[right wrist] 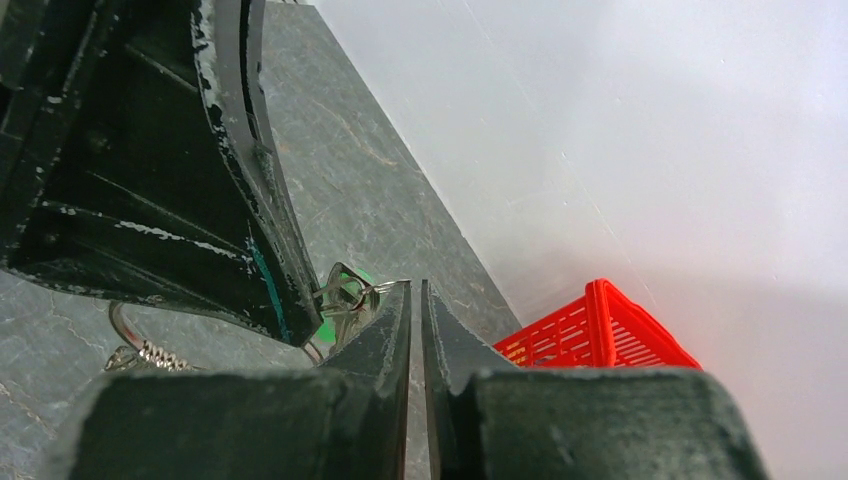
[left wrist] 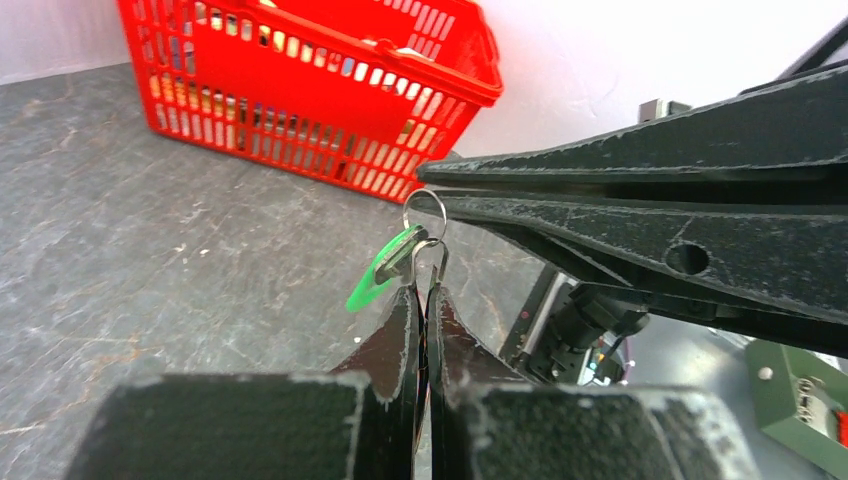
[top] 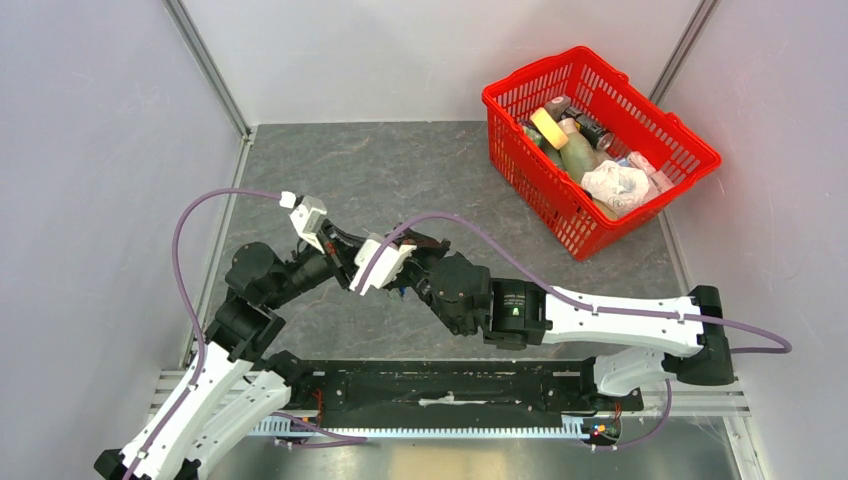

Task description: Put the keys on the keyring

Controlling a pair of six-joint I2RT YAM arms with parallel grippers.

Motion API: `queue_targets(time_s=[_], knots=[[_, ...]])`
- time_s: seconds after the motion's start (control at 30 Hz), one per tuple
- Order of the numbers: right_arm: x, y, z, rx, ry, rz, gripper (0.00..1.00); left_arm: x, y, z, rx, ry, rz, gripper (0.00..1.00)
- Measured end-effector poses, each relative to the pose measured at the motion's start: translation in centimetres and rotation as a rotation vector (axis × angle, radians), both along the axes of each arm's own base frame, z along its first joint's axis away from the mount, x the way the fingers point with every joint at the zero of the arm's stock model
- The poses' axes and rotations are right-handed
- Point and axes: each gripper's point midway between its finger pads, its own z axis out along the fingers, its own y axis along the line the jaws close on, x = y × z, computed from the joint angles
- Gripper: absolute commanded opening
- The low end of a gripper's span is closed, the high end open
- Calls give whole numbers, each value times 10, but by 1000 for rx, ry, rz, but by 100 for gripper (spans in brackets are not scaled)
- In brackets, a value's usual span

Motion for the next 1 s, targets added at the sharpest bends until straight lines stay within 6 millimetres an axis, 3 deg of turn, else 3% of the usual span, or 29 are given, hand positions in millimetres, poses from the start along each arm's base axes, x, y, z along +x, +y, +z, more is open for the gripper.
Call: queue_targets(time_s=[0.43, 0.73, 1.0], knots=[[0, -27, 8, 47, 12, -28, 15, -21, -20, 3, -40, 11, -190, 2], [-3, -47, 10, 111, 48, -51, 30, -19, -25, -1, -40, 35, -210, 2], [-14, -72, 19, 278, 242, -75, 42, -16, -27, -2, -44, 49, -210, 2]])
